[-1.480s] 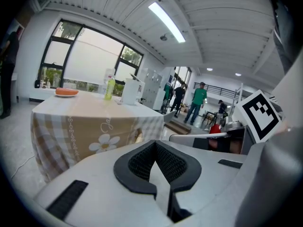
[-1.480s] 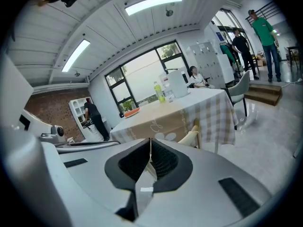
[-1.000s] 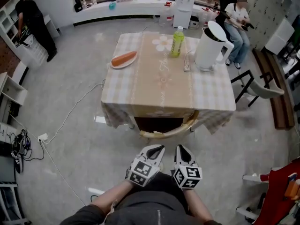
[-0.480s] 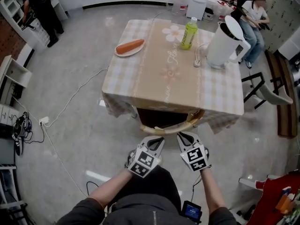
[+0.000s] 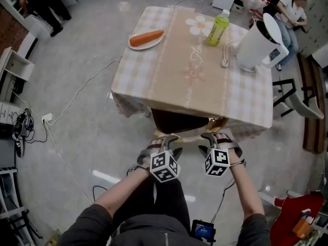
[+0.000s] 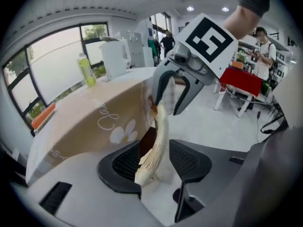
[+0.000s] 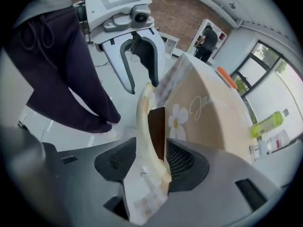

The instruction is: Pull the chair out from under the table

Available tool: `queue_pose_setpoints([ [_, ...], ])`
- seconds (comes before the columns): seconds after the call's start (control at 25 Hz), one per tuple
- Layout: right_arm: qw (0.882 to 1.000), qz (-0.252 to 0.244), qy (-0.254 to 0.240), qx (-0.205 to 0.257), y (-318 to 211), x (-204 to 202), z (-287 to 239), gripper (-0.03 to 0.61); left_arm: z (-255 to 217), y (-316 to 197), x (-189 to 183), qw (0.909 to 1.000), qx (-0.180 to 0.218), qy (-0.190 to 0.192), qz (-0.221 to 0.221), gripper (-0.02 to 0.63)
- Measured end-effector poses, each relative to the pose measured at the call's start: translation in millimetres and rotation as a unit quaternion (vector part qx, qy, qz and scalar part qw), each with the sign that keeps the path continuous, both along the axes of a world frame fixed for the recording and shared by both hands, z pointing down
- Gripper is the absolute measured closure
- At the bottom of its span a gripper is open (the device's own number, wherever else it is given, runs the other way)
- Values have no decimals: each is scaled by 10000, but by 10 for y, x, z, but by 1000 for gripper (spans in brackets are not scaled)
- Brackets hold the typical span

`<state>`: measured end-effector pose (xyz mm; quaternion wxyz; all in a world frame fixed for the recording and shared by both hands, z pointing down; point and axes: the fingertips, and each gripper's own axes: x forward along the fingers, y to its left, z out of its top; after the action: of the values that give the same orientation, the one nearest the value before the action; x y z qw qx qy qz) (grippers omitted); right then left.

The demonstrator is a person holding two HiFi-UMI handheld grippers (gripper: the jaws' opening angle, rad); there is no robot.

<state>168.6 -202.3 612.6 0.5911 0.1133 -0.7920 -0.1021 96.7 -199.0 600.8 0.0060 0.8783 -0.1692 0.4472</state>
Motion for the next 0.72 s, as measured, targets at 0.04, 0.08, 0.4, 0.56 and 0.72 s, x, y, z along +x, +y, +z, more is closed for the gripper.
queue_pose_setpoints([
  [0.04, 9995, -224, 208, -3, -18, 26, 59, 403, 85, 6, 11, 9997, -106, -192, 143, 403],
  [0.08, 9979, -482, 425, 4, -30, 49, 126, 402, 171, 8, 20, 9987, -198, -373, 270, 386],
  [0.4, 9847, -1238, 1208, -207, -91, 136, 595, 390, 672, -70, 68, 9866, -298, -1334, 888, 365],
  [0.56, 9795, -1376, 1466, -115, -140, 199, 794, 390, 826, -121, 138, 9797, -143, -1606, 1193, 365],
  [0.72, 9777, -1338, 1605, -198, -162, 273, 1016, 390, 960, -121, 222, 9726, -54, -1809, 1458, 367],
])
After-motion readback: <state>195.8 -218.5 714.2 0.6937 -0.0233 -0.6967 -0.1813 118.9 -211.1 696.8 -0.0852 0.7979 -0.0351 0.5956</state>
